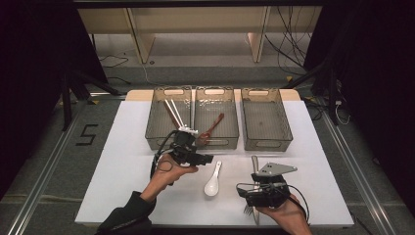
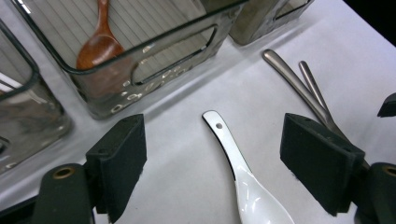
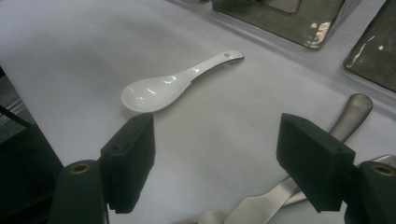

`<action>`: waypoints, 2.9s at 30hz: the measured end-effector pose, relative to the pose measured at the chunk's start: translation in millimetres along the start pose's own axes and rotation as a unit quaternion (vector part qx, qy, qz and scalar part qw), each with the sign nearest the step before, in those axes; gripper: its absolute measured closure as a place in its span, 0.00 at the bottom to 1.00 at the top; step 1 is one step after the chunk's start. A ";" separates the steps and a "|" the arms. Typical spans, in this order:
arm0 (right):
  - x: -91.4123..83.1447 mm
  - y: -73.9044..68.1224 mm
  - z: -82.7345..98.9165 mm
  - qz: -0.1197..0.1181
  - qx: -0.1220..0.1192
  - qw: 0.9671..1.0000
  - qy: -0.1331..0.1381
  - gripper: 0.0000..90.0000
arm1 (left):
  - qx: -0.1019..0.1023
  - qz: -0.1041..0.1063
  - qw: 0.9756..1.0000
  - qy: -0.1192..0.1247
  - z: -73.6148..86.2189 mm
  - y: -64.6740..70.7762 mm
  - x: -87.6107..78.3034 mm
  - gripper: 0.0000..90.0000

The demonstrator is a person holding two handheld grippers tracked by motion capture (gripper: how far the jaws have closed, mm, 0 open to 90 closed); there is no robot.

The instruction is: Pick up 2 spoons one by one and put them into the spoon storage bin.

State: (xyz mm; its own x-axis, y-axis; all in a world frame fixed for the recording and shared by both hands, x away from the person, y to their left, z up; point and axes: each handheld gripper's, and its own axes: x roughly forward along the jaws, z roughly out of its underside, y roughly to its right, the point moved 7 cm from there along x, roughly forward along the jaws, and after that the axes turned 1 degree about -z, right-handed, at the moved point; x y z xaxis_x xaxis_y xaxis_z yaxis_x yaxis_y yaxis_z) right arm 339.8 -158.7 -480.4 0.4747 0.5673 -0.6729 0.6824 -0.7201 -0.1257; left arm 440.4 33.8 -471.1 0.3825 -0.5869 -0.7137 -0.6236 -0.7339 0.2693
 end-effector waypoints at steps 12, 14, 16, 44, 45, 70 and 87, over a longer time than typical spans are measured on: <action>-2.5 2.4 1.2 0.004 0.003 1.000 0.002 0.32 | 0.012 -0.004 0.999 -0.042 17.7 10.4 25.3 0.27; -2.7 2.6 1.4 0.004 0.003 1.000 0.002 0.32 | 0.014 -0.003 0.999 -0.050 21.1 12.2 30.9 0.27; -2.6 2.7 1.6 0.004 0.003 1.000 0.001 0.32 | 0.016 -0.004 0.998 -0.056 23.3 13.7 34.7 0.29; -2.2 2.4 2.5 0.004 0.002 1.000 -0.001 0.32 | 0.086 -0.034 0.993 -0.076 38.0 33.2 64.0 0.58; -2.3 2.5 2.5 0.004 0.002 1.000 -0.001 0.32 | 0.089 -0.037 0.993 -0.073 38.2 33.9 64.6 0.60; -3.6 4.5 2.7 0.006 0.004 1.000 0.000 0.32 | 0.086 0.030 0.991 -0.100 35.8 41.2 64.5 0.89; -4.9 5.1 2.3 0.006 0.004 1.000 0.003 0.33 | 0.077 0.053 0.992 -0.085 27.1 35.7 51.9 0.95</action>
State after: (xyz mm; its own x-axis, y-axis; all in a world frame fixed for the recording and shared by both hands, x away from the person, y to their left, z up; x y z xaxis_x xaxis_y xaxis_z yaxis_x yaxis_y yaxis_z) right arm 339.8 -166.1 -479.4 0.4865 0.5601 -0.6705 0.6713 -0.7309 -0.1234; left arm 419.5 -13.5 -516.0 0.1968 -0.5822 -0.7889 -0.7560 -0.6024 0.2560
